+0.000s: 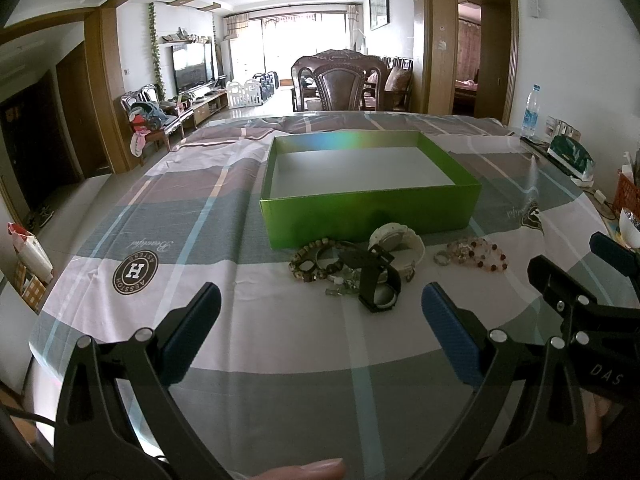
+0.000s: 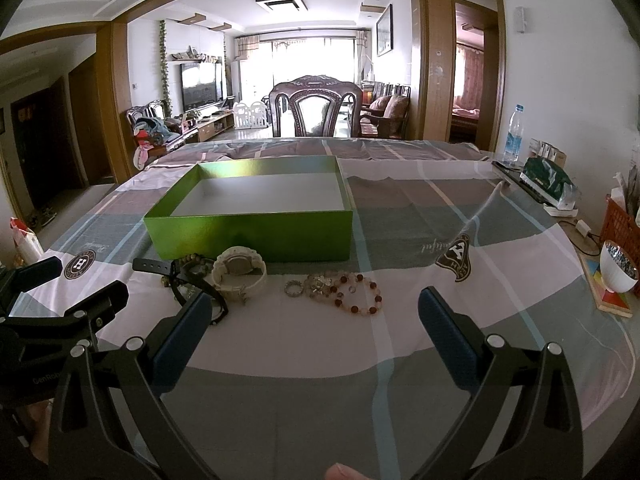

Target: Organize jewelry

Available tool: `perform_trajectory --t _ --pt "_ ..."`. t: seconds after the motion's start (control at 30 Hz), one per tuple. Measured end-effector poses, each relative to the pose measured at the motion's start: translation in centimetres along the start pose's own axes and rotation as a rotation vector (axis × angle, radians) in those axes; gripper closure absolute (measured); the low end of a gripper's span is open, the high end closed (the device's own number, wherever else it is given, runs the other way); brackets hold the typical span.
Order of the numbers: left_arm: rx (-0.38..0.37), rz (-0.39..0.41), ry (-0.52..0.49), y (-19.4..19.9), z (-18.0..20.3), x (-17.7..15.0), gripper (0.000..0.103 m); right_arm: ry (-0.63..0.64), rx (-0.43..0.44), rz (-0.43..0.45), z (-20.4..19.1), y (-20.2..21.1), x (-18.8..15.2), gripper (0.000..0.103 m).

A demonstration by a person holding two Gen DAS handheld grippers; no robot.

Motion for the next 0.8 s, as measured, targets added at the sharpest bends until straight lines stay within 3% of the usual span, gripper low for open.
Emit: perform_trajectory --t 0.8 --pt "0.000 -0.003 0.000 -0.02 0.00 0.01 0.004 -0.002 0.001 -0.001 0.05 0.00 -0.01 0.003"
Point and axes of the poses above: each gripper's, at about its wrist camera, not at the fingertips, and y roughly against the way its jaws point, z to its right, x to its top, the point moved 1 cm from there along -y, roughly the way its jaws point, and after that the axes turned 10 degrees about y, right-handed, at the moved point
